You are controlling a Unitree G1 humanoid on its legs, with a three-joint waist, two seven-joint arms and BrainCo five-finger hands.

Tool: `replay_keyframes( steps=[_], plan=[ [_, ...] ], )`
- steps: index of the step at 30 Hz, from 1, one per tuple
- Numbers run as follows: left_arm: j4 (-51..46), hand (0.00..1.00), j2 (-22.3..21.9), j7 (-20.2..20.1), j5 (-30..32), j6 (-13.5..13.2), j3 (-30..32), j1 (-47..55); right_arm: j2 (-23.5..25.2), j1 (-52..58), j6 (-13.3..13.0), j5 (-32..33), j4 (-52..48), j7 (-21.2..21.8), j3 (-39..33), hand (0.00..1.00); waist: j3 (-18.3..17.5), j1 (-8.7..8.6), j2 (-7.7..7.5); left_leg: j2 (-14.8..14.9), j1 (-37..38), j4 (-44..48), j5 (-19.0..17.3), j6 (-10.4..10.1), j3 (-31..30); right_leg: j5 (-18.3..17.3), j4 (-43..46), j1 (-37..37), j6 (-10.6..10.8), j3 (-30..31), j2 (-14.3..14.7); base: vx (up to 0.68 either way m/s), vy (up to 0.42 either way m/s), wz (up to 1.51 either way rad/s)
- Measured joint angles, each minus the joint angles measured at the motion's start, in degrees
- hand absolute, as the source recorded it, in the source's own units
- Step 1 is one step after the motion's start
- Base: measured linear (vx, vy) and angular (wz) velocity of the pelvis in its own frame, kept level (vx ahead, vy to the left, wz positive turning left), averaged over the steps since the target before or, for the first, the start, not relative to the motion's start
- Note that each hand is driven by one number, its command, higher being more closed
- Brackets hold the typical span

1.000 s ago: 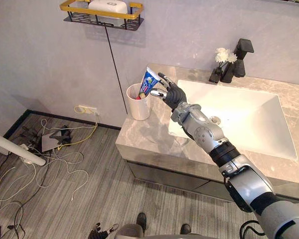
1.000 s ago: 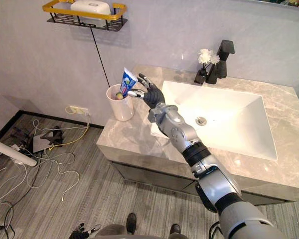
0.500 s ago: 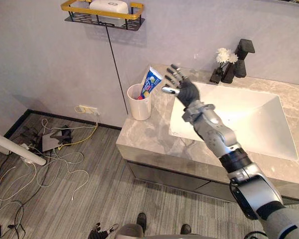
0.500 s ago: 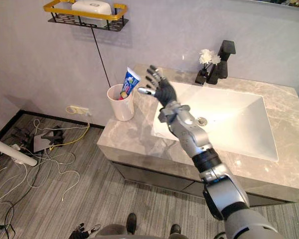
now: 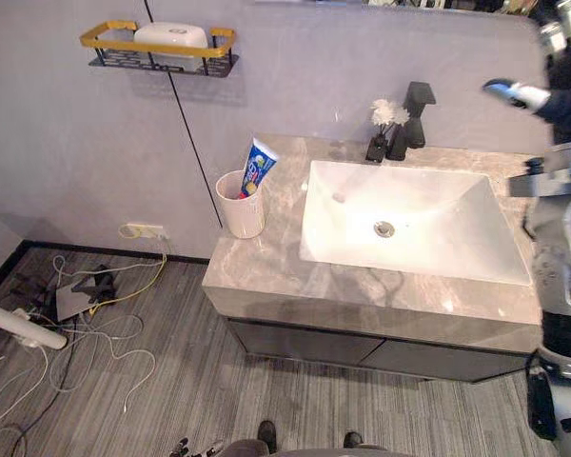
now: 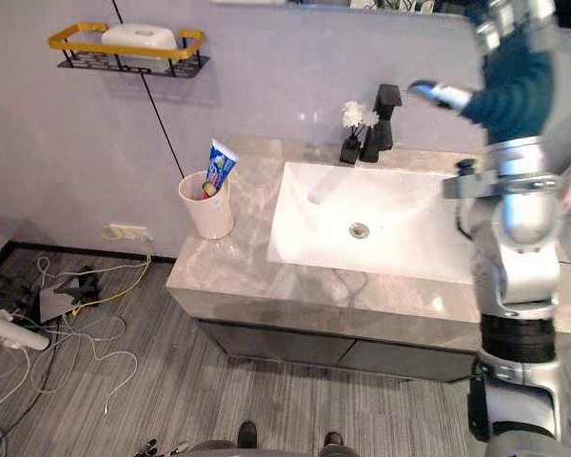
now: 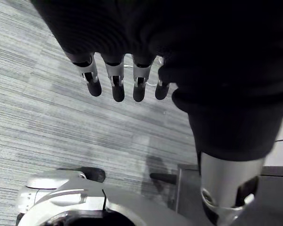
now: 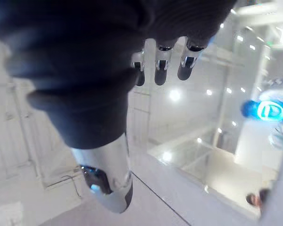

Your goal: Organize washtable

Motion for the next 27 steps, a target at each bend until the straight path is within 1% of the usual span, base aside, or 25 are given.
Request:
replay_keyframes(
  steps=[1, 3, 4, 6, 8, 11, 12, 13, 14, 16, 17, 18, 19, 21, 22, 24, 25, 27],
  plan=[
    [0.0, 0.0, 0.0, 0.0, 0.0, -0.2, 0.2, 0.2, 0.0, 0.6, -0.4, -0.3, -0.2, -0.4, -1.3, 0.0, -0.1, -0.26, -0.07, 0.0, 0.1, 0.0, 0.0, 0.0, 0.0, 0.0, 0.0, 0.0, 0.0, 0.0, 0.0, -0.04, -0.004, -0.03],
    [0.0, 0.0, -0.2, -0.1, 0.0, -0.3, 1.0, 0.2, 0.0, 4.4, -1.4, -0.3, -0.6, -1.8, -8.4, 0.0, -0.4, -0.52, -0.36, 0.0, 0.2, -0.3, -0.2, -0.3, 0.3, -0.1, 0.1, 0.0, 0.1, 0.1, -0.1, -0.06, -0.004, -0.04],
    [0.0, 0.0, -0.3, -0.1, 0.0, -0.4, 1.2, 0.2, 0.0, 5.5, -1.6, -0.3, -0.4, -2.0, -10.4, 0.0, -0.5, -0.53, -0.42, -0.1, 0.2, -0.3, -0.2, -0.3, 0.4, -0.2, 0.1, 0.0, 0.1, 0.1, -0.1, -0.06, -0.004, -0.01],
    [0.0, 0.0, -0.5, -0.1, 0.0, -0.4, 1.7, 0.4, 0.4, 9.8, -2.1, -2.1, 0.3, -4.8, -17.0, 0.0, -0.8, -0.88, -0.5, -0.1, 0.2, -0.3, -0.2, -0.4, 0.4, -0.7, 0.1, -0.2, 0.1, 0.1, -0.2, -0.04, 0.0, 0.0],
    [0.2, 0.0, -0.5, -0.1, 0.0, -0.4, 1.7, 0.7, 2.0, 13.7, -2.3, -2.8, 2.4, -7.1, -22.0, 0.0, -1.6, -1.83, -0.81, -0.2, 0.1, -0.4, -0.2, -0.4, 0.4, -0.9, 0.1, -0.3, 0.1, 0.1, -0.3, 0.0, 0.0, 0.0],
    [0.2, 0.0, -0.8, -0.1, 0.0, -0.4, 2.0, 0.8, 5.7, 20.3, -1.8, -4.8, 5.6, -9.9, -28.4, 0.0, -2.6, -2.75, -0.73, -0.4, 0.1, -0.4, -0.2, -0.4, 0.4, -1.0, 0.1, -0.3, 0.2, 0.1, -0.5, 0.0, 0.0, 0.0],
    [0.1, 0.0, -0.8, -0.1, 0.0, -0.4, 2.0, 0.8, 6.5, 21.2, -1.6, -4.8, 6.3, -10.4, -29.1, 0.0, -2.6, -3.1, -0.68, -0.5, 0.1, -0.4, -0.3, -0.5, 0.5, -1.1, 0.1, -0.4, 0.2, 0.1, -0.5, 0.0, 0.014, -0.03],
    [0.2, 0.0, -0.9, -0.1, 0.0, -0.4, 2.0, 0.7, 9.1, 24.4, -0.3, -6.3, 8.2, -11.8, -30.7, 0.0, -2.7, -3.58, -0.53, -0.6, 0.0, -0.4, -0.3, -0.5, 0.7, -1.2, 0.1, -0.6, 0.4, 0.3, -0.6, -0.01, 0.014, -0.08],
    [0.2, 0.0, -0.9, -0.1, 0.0, -0.4, 2.0, 0.7, 10.3, 25.7, 0.0, -6.8, 9.0, -12.1, -31.2, 0.0, -3.0, -3.6, -0.47, -0.6, -0.1, -0.4, -0.4, -0.6, 0.9, -1.2, 0.1, -0.9, 0.4, 0.5, -0.7, 0.0, 0.019, -0.16],
    [0.2, 0.0, -1.0, -0.1, 0.0, -0.3, 2.0, 0.7, 15.3, 30.2, 2.2, -7.2, 12.1, -12.9, -31.4, 0.0, -3.8, -3.91, -0.2, -0.6, -0.7, -0.3, -0.6, -0.7, 1.6, -1.1, 0.1, -1.8, 0.3, 0.7, -0.8, 0.01, 0.017, -0.17],
    [0.3, 0.0, -1.0, -0.1, 0.0, -0.3, 2.0, 0.6, 16.6, 31.1, 2.5, -7.3, 13.1, -12.9, -31.3, 0.0, -3.8, -4.0, -0.15, -0.7, -0.7, -0.2, -0.6, -0.6, 1.7, -1.1, 0.1, -1.8, 0.2, 0.7, -0.8, 0.02, 0.019, -0.08],
    [0.4, 0.0, -1.0, -0.1, 0.0, -0.1, 1.9, 0.3, 19.3, 32.3, 3.8, -7.6, 15.2, -12.9, -31.2, 0.0, -3.9, -4.14, 0.05, -0.7, -0.8, 0.0, -0.7, -0.5, 1.7, -0.7, -0.2, -1.8, -0.3, 0.7, -0.8, 0.0, 0.0, 0.0],
    [0.4, 0.0, -1.0, -0.1, 0.0, -0.1, 1.8, 0.3, 20.5, 32.7, 4.3, -7.7, 16.3, -12.9, -30.8, 0.0, -4.0, -4.18, 0.15, -0.7, -0.9, 0.0, -0.8, -0.5, 1.8, -0.6, -0.3, -1.8, -0.4, 0.7, -0.9, 0.02, 0.014, -0.03],
    [0.4, 0.0, -1.0, -0.2, -0.2, 0.0, 1.4, 0.2, 24.9, 34.6, 6.2, -7.5, 21.2, -12.6, -28.1, 0.0, -4.3, -4.2, 0.62, -0.7, -1.1, 0.0, -1.0, -0.4, 2.1, -0.5, -0.9, -2.0, -0.6, 0.7, -0.9, 0.01, 0.003, -0.05],
    [0.4, 0.0, -1.1, -0.2, -0.2, 0.0, 1.4, 0.1, 25.9, 35.0, 6.8, -7.4, 22.3, -12.3, -27.2, 0.0, -4.4, -4.17, 0.83, -0.7, -1.2, 0.1, -1.1, -0.4, 2.2, -0.5, -0.9, -2.1, -0.6, 0.7, -0.9, 0.02, 0.002, -0.06],
    [0.4, 0.0, -1.2, -1.1, -0.3, 0.2, 0.8, -0.3, 28.6, 36.4, 7.6, -6.1, 27.7, -10.1, -23.0, 0.0, -4.7, -3.78, 1.42, -0.6, -1.2, 0.1, -1.4, -0.5, 2.5, -0.5, -1.2, -2.1, -0.6, 0.8, -0.8, 0.04, 0.001, -0.06],
    [0.4, 0.0, -1.2, -1.3, -0.3, 0.4, 0.7, -0.4, 29.0, 36.4, 7.7, -5.6, 29.5, -9.6, -21.8, 0.0, -4.7, -3.67, 1.49, -0.6, -1.2, 0.1, -1.4, -0.5, 2.6, -0.5, -1.3, -2.1, -0.6, 0.8, -0.7, 0.04, -0.009, -0.08],
    [1.4, 0.0, -0.8, -1.3, -0.5, 0.5, -0.3, -1.4, 30.2, 36.3, 8.7, -4.0, 37.4, -7.0, -17.8, 0.0, -4.8, -3.13, 1.73, -0.3, -1.1, 0.1, -1.4, -0.5, 3.0, 0.0, -1.9, -1.9, -0.1, 1.2, -0.5, 0.05, -0.017, -0.09]
  ],
)
